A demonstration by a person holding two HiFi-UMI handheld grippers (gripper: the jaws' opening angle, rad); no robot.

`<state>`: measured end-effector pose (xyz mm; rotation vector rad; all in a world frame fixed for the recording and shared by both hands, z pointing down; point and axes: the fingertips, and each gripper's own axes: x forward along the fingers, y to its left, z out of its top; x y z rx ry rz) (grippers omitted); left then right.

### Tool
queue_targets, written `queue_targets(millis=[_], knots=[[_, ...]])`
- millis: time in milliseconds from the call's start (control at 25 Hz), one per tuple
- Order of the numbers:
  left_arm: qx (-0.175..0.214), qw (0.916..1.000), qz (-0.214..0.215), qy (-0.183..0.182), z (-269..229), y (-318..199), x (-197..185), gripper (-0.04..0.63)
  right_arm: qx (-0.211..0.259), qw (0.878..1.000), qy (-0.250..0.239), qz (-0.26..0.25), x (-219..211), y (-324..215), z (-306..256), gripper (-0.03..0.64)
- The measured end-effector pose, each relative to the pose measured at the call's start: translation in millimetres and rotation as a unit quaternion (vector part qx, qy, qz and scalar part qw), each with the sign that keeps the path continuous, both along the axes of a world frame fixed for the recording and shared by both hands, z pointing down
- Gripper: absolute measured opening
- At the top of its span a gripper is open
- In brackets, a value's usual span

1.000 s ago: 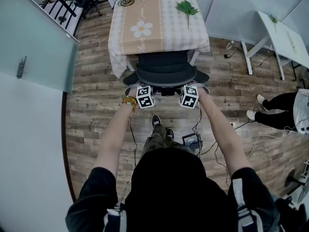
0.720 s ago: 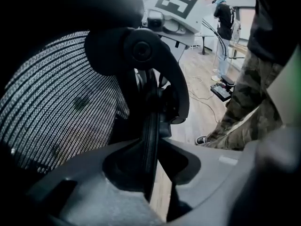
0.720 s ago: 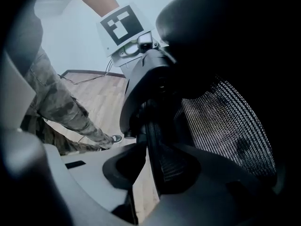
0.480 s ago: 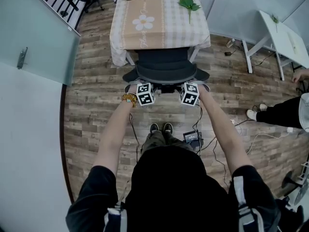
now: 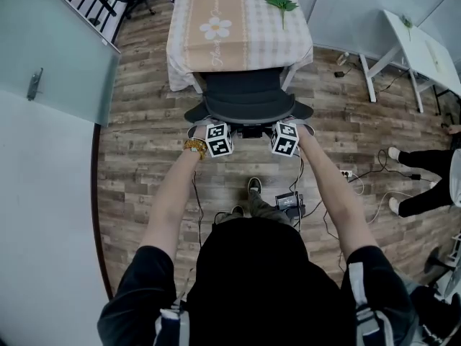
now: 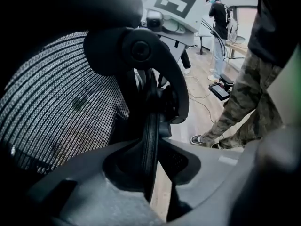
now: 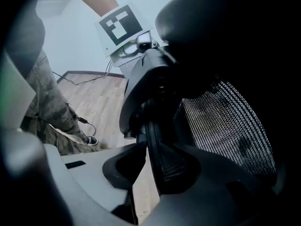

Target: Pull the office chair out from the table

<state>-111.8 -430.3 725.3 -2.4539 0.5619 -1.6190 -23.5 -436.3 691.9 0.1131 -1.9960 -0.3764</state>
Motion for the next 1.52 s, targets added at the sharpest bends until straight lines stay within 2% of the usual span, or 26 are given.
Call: queue_targets(millis=[600,1520], knots=[[0.003,0.9997,0.022,0.005,0.7,71.0,-1.2,0.095,-0.001,1.000,0.000,0.020,-2.5,71.8,2.3,0.072],[0.005,0.9998,0.020,-0.005,3.7,139.6,1.8,0.095,0.000,0.999,-0.001,0.034,1.1,141.9,3.2,0.072]])
